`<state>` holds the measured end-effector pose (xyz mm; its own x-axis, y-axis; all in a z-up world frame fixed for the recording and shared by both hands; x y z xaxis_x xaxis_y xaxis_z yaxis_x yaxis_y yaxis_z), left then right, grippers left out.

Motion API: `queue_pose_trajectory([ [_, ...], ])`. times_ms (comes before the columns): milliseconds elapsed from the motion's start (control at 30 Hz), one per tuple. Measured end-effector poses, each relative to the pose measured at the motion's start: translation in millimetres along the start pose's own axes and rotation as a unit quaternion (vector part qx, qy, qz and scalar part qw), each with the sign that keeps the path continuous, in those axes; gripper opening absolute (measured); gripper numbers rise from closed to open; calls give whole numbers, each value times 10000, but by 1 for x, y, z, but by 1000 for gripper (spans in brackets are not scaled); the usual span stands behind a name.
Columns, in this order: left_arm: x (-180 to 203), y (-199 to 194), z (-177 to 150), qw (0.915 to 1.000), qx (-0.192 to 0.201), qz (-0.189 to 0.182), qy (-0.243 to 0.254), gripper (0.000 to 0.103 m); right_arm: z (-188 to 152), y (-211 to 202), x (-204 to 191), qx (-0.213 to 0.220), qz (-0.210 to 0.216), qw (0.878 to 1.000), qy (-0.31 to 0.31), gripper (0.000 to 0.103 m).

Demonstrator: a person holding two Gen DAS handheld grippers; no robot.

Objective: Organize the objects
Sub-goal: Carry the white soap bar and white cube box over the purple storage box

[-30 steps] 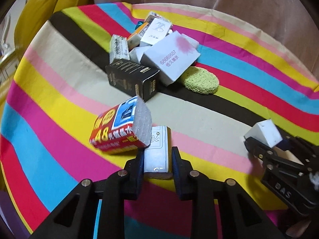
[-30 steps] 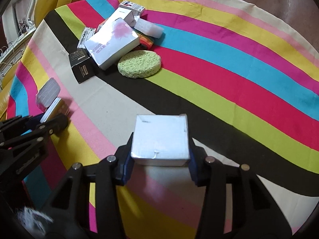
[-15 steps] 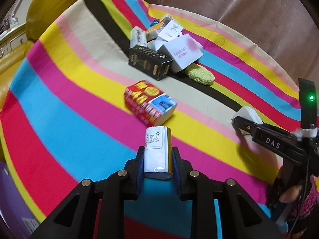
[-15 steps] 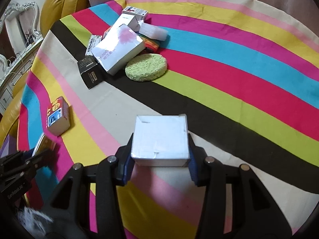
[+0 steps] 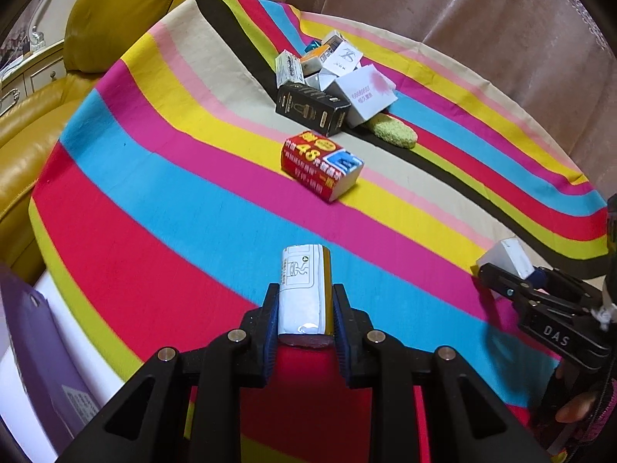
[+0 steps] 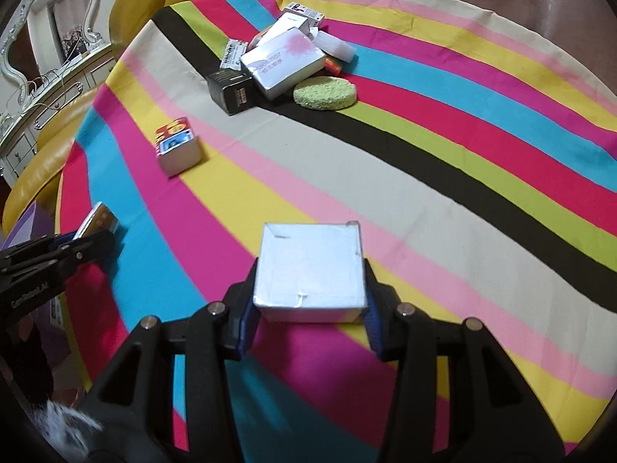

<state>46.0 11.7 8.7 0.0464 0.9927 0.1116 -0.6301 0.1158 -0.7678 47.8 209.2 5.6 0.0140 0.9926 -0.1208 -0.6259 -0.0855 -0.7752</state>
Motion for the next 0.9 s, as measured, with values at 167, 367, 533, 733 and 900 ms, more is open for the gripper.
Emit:
queue_pose_trajectory([
  [167, 4, -12, -5, 9998, 51, 129, 150, 26, -9, -10, -6, -22, 55, 10000, -29, 50],
  [367, -1, -33, -5, 9992, 157, 258, 269, 27, -15, -21, -19, -30, 149, 9998, -100, 50],
  [533, -15, -59, -2, 9984, 232, 463, 241, 27, -13, -36, -44, 71, 282, 9989, -378, 50],
  [733, -42, -94, -11, 9958, 304, 839, 226, 27, -11, -49, -98, 131, 628, 9939, -893, 50],
  [900, -77, -114, -31, 9938, 220, 1091, 1, 27, -12, -59, -147, 153, 979, 9865, -1301, 49],
])
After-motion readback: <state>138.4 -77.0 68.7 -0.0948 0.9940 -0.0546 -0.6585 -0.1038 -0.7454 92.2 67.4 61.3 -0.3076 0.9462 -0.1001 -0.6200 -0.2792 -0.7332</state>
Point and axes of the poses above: each gripper's, at about its wrist camera, not at the fingertips, and y roughly the way its jaws point, x to its right, z to its top, the point moved 1 cm from there along y, roughly the way its jaws point, and after that the axes turned 7 degrees about y, right-handed, at the moved point
